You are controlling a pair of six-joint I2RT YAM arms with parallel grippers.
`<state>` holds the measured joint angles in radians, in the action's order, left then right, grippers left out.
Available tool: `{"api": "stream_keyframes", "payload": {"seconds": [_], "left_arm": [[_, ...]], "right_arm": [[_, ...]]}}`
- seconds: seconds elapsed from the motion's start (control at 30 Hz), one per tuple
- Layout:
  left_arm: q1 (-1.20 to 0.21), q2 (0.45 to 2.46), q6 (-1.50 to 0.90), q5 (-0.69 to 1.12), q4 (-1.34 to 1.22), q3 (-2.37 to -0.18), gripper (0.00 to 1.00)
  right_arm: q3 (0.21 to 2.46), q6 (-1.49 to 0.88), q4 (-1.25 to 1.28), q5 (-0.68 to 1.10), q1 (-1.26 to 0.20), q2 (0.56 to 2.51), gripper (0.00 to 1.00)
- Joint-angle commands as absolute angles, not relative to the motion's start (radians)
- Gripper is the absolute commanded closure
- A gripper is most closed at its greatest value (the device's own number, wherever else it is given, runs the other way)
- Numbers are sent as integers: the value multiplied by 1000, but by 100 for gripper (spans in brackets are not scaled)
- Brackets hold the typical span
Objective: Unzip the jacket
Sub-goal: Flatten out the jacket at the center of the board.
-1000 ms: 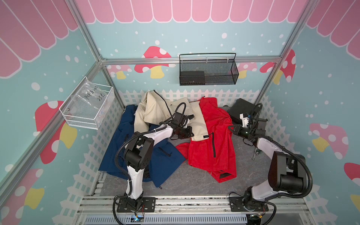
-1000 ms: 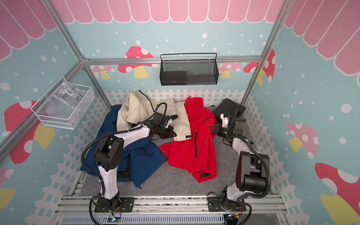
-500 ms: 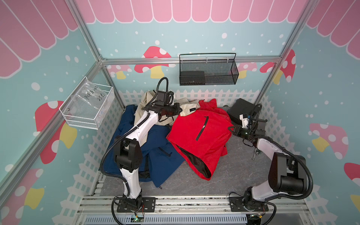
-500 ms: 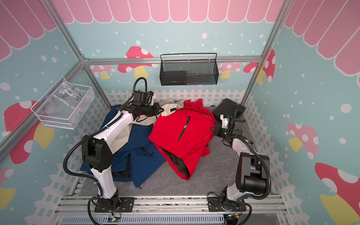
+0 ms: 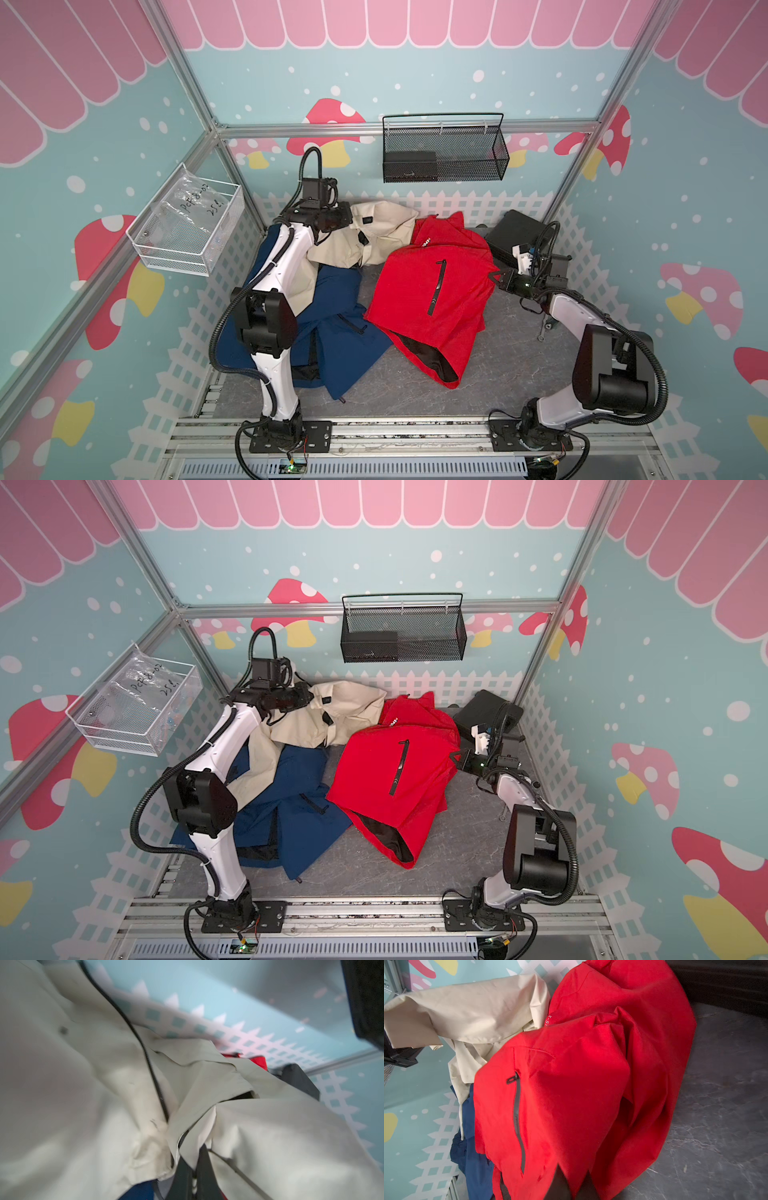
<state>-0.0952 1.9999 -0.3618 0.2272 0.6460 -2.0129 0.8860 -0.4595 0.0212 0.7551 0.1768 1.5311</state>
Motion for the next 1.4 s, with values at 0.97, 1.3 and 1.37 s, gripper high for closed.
{"api": "stream_keyframes", "payload": {"seconds": [0.97, 1.3, 1.37], "left_arm": [[-316, 1619, -376, 669, 264, -1117, 32], [-344, 1810, -431, 680, 204, -1223, 46], [-348, 1824, -436, 691, 197, -1247, 54]], "right_arm": [[845, -383, -105, 675, 177, 1336, 25], [847, -387, -80, 715, 177, 1368, 27], [845, -383, -80, 715, 177, 1373, 27]]}}
